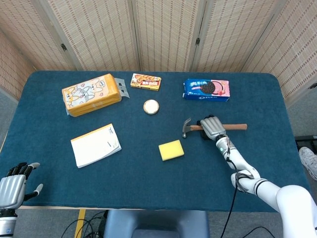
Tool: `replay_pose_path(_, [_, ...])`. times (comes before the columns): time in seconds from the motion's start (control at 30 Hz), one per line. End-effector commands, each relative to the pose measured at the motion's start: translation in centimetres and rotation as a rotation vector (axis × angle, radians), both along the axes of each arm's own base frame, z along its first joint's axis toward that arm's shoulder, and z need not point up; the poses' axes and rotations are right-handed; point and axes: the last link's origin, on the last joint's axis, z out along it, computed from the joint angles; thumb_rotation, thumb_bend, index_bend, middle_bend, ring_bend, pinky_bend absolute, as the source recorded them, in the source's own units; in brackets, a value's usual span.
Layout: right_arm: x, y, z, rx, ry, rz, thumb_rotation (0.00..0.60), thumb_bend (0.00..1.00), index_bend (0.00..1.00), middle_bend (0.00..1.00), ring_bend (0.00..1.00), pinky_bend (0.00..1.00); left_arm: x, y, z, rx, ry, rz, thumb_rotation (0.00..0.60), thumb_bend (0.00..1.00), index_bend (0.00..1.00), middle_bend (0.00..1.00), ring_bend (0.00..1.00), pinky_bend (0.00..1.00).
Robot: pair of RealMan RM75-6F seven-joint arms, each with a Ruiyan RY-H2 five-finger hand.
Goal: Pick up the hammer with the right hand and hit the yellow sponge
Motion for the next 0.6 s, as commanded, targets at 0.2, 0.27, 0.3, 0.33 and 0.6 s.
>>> replay_pose_path(0.2, [-1.0,0.5,1.0,-0.032,-0.028,0.004,0.6,1.0,0.74,0.72,0.47,0.25,0.1,0.0,-0.2,-0.015,0.002,0.002,0.6,0.29,0.29,0.36,0.21,0.27])
replay_pose_path(0.27, [-1.3,0.5,1.3,-0.046,-0.049,0.004,0.6,1.0,0.76,0.75,0.52,0.3,0.1,0.0,-0.2,-0.016,0.002,0.002,0.6,0.29,0.29,0.36,0.21,0.27])
replay_pose_path(0.3, [-1.3,0.5,1.4,-0.05,-0.06,0.004,0.6,1.0,0.77,0.76,0.54,0.33,0.1,0.0,-0.2,-0.017,0.002,0.002,0.6,0.29,0.29,0.36,0.21,0.27])
replay_pose_path(0.33, [-1.4,0.5,1.6,-0.055,-0.073,0.004,0.6,1.0,0.77,0.76,0.55,0.35,0.1,0.1,-0.2,-0.017,0.002,0.001,0.6,0.29,0.29,0.36,0.21,0.27])
replay_pose_path(0.6, [-2.3,0.7,2.8,-0.084,-0.16,0.002,0.6,1.0,0.81,0.82,0.64,0.6,0.4,0.1,-0.3,-0.02,0.005,-0.001,0.6,0.29,0.29,0.36,0.21,0.27])
